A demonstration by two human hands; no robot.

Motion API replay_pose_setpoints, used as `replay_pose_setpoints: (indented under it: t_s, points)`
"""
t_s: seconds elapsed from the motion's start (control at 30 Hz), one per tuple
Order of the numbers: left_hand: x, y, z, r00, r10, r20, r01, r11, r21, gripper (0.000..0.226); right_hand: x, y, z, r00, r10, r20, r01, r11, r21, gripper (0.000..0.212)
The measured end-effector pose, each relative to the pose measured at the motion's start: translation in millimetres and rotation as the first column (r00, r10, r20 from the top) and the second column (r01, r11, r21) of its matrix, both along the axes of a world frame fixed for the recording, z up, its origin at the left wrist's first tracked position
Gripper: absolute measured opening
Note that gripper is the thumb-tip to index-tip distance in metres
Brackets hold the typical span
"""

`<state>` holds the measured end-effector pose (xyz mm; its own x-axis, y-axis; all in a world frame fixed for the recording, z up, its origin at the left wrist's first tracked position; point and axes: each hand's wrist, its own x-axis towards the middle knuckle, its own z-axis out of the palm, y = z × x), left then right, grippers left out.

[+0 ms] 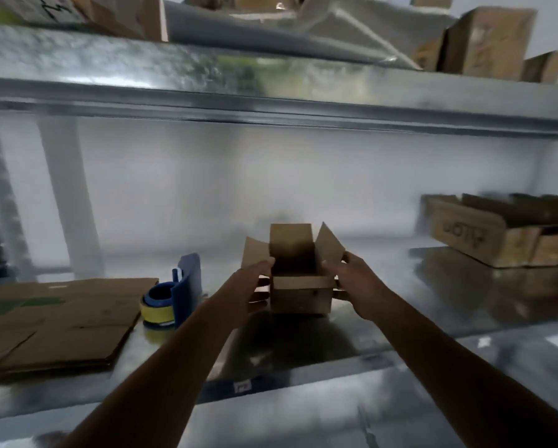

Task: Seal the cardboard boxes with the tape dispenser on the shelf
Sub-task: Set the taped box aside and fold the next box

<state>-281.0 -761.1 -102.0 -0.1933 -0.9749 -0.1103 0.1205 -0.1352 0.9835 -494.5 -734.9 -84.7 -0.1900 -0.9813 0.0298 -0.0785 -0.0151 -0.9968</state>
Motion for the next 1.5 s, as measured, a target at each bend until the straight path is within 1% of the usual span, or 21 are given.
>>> replay_pose_setpoints:
  t_s: [0.07,0.13,0.2,0.3,0.4,0.47,0.57,0.6,0.67,0.7,0.73,0.8,0.9,1.0,1.07,1.17,1.23,1.33,1.4,1.5]
  points:
    - [-10,4,-5,1.0,-0.011,-0.026,0.011,1.0,0.006,0.055,-5,17,-2,0.999,-0.043,-0.034,0.042,0.999,-0.008,0.02]
    - [-24,5,-11,0.998,0.01,-0.069,-0.008,1.0,0.027,0.061,-12,34,-3,0.997,-0.064,-0.05,0.063,0.997,-0.032,0.022]
    - [-44,9,-13,0.992,-0.024,-0.128,0.027,0.999,0.021,0.057,-23,52,-3,0.994,-0.091,-0.062,0.086,0.993,-0.076,0.021]
    - [-79,23,-10,0.976,-0.098,-0.194,0.095,0.995,-0.023,0.056,-50,76,2,0.987,-0.162,-0.014,0.159,0.978,-0.138,0.02]
    - [-122,40,-6,0.963,-0.084,-0.257,0.075,0.996,-0.046,0.055,-88,98,9,0.978,-0.21,-0.014,0.205,0.964,-0.171,0.021]
    - [-150,48,-3,0.964,-0.071,-0.254,0.052,0.995,-0.081,0.052,-116,109,12,0.979,-0.198,-0.056,0.184,0.962,-0.2,0.019]
    - [-191,54,2,0.974,-0.047,-0.22,0.021,0.993,-0.118,0.041,-160,122,17,0.973,-0.168,-0.161,0.129,0.966,-0.224,0.013]
    - [-206,53,4,0.979,-0.037,-0.2,0.013,0.993,-0.119,0.036,-176,126,18,0.967,-0.164,-0.194,0.119,0.966,-0.228,0.015]
    - [-239,53,11,0.985,-0.01,-0.17,-0.006,0.995,-0.096,0.031,-215,133,21,0.943,-0.17,-0.286,0.101,0.966,-0.24,0.026]
    - [-256,52,16,0.986,-0.002,-0.164,-0.012,0.996,-0.085,0.031,-236,136,22,0.92,-0.183,-0.345,0.102,0.965,-0.24,0.029]
    - [-273,49,19,0.987,-0.002,-0.162,-0.013,0.995,-0.094,0.032,-257,138,24,0.89,-0.2,-0.41,0.106,0.965,-0.239,0.028]
    - [-307,43,24,0.989,0.003,-0.15,-0.023,0.991,-0.13,0.034,-300,142,27,0.831,-0.205,-0.517,0.093,0.968,-0.234,0.02]
    - [-351,30,23,0.989,0.052,-0.138,-0.069,0.99,-0.119,0.038,-357,138,32,0.774,-0.194,-0.602,0.052,0.968,-0.244,0.027]
    - [-386,14,23,0.988,0.074,-0.134,-0.085,0.993,-0.081,0.034,-402,121,39,0.735,-0.205,-0.647,0.046,0.966,-0.255,0.024]
    - [-406,-1,23,0.989,0.073,-0.126,-0.082,0.994,-0.067,0.033,-426,104,41,0.69,-0.227,-0.687,0.054,0.963,-0.263,0.028]
    - [-428,-27,20,0.988,0.095,-0.119,-0.101,0.994,-0.05,0.034,-450,74,44,0.602,-0.266,-0.752,0.059,0.955,-0.29,0.042]
    - [-445,-48,16,0.991,0.091,-0.1,-0.098,0.993,-0.069,0.034,-468,47,48,0.543,-0.284,-0.79,0.065,0.952,-0.298,0.049]
    - [-469,-80,13,0.993,0.107,-0.044,-0.111,0.989,-0.099,0.036,-490,7,55,0.453,-0.256,-0.854,0.071,0.965,-0.252,0.058]
    - [-485,-100,11,0.993,0.111,-0.047,-0.115,0.989,-0.092,0.04,-502,-17,59,0.383,-0.223,-0.896,0.073,0.975,-0.211,0.056]
    - [-510,-126,5,0.994,0.075,-0.077,-0.08,0.995,-0.064,0.043,-521,-48,64,0.237,-0.117,-0.964,0.053,0.993,-0.108,0.044]
